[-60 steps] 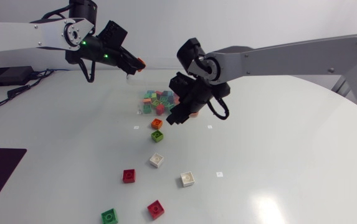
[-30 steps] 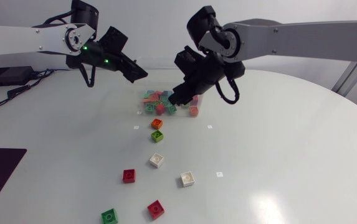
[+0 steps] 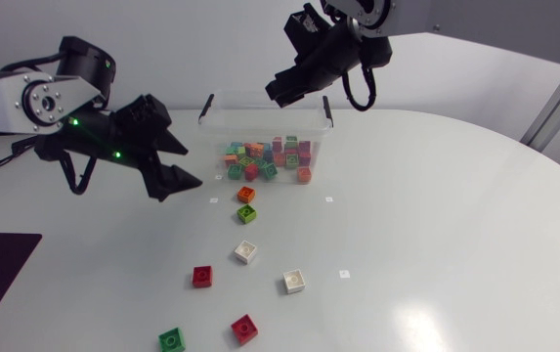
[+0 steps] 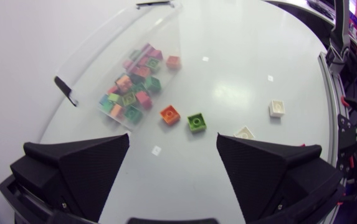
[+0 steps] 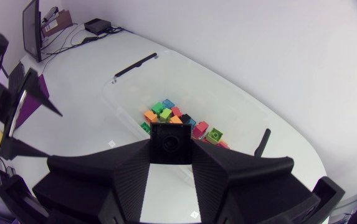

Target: Place the duplo bricks in the container

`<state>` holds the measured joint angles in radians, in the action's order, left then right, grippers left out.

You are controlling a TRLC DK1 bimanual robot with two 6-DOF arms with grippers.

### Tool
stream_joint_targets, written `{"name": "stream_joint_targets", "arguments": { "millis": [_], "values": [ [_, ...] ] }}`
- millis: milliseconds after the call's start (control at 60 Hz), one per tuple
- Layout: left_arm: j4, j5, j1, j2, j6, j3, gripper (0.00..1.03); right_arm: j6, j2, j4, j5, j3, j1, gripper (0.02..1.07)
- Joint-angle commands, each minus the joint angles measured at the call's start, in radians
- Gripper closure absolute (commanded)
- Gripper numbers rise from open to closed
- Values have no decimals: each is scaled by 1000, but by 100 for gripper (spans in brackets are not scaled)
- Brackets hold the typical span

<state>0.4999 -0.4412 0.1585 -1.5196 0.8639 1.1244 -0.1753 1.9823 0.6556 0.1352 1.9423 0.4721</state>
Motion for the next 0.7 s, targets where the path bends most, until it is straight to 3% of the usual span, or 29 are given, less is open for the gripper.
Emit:
{"name": "stream_joint_targets", "arguments": {
  "millis": [0,167,333,500,683],
  "values": [
    [22,-8,6,22,87,-78,6,31,76,13,7,53,-12,75],
    [25,10,29,19,172,-190,6,57,165,-13,4,136,-30,74],
    [25,35,65,18,215,-267,6,69,211,-8,-3,167,-36,52],
    [25,64,107,16,247,-321,6,73,207,-1,-6,162,-38,14],
    [15,87,138,15,267,-359,6,71,108,7,-6,98,-30,11]
  ]
}}
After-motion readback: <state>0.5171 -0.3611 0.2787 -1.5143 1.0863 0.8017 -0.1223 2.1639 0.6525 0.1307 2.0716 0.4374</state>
